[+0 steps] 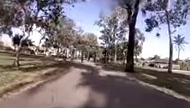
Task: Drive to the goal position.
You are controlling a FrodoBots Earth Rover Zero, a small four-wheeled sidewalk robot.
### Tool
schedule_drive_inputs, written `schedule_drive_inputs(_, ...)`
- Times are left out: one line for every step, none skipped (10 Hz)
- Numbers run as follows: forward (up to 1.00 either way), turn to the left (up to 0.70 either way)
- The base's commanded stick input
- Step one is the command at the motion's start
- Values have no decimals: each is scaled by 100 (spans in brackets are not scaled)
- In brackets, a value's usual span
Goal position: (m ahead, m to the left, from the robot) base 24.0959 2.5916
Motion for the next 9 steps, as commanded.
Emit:
schedule_drive_inputs(100, 0)
schedule_drive_inputs(100, 0)
schedule_drive_inputs(100, 0)
schedule_drive_inputs(100, 0)
schedule_drive_inputs(100, 0)
schedule_drive_inputs(100, 0)
schedule_drive_inputs(100, 0)
schedule_drive_inputs(100, 0)
schedule_drive_inputs(100, 0)
